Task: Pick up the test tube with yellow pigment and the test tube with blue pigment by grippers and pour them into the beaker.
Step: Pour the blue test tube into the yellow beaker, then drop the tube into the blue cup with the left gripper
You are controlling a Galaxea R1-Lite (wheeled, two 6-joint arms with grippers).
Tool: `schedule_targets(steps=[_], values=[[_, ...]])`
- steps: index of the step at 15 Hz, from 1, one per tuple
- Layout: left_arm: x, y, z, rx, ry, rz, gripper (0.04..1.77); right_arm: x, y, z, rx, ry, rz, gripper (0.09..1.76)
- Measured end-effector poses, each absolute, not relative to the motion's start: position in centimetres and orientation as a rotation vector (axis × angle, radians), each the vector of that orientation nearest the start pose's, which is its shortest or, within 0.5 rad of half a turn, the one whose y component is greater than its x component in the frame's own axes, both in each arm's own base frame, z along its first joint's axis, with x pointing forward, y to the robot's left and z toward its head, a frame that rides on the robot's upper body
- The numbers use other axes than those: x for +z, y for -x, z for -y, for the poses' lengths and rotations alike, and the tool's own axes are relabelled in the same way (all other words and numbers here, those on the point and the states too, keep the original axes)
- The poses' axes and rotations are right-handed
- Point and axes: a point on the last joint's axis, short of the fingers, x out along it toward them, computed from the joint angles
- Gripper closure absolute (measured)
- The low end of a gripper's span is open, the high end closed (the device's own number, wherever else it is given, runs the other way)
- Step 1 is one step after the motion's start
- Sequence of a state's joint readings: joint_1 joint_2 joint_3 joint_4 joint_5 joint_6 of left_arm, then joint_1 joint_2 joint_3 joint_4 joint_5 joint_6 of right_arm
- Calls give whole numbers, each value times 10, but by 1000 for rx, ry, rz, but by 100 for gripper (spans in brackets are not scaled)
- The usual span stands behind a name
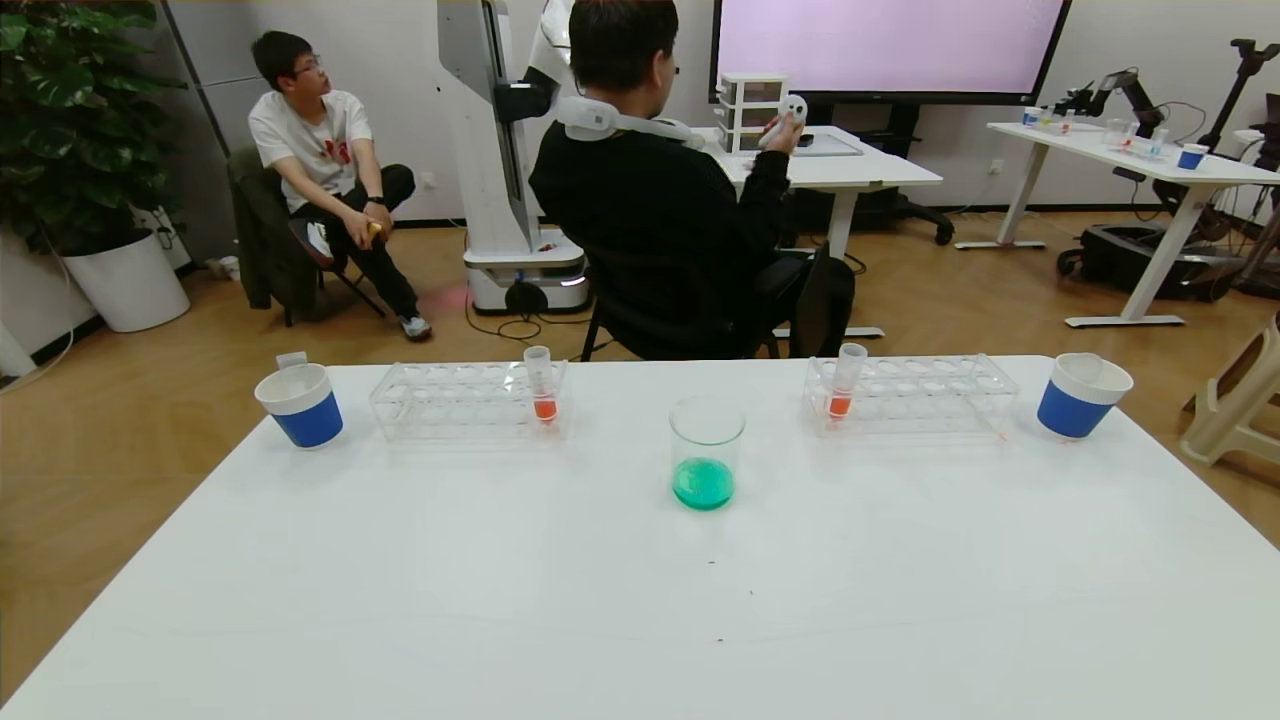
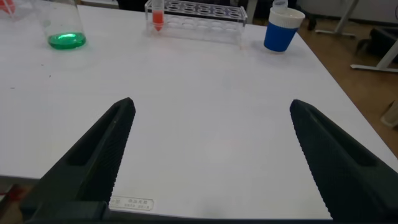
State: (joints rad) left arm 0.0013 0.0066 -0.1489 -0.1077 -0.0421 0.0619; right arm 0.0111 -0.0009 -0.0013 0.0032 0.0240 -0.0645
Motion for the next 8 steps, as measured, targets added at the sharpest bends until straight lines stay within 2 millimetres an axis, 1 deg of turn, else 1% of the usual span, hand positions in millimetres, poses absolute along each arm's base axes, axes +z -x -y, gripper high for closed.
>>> schedule_targets(steps=[1, 3, 5, 8], values=[[108, 31, 1, -15, -74, 184, 6, 75, 23, 0, 35, 64, 0, 11], [78, 25, 0, -13, -89, -7, 6, 75, 23, 0, 35, 65, 0, 11], [77, 23, 0, -11, -84, 2, 6, 75, 23, 0, 35, 64, 0, 11], [75, 23, 0, -7, -31, 0, 6, 76, 23, 0, 35, 64, 0, 11]])
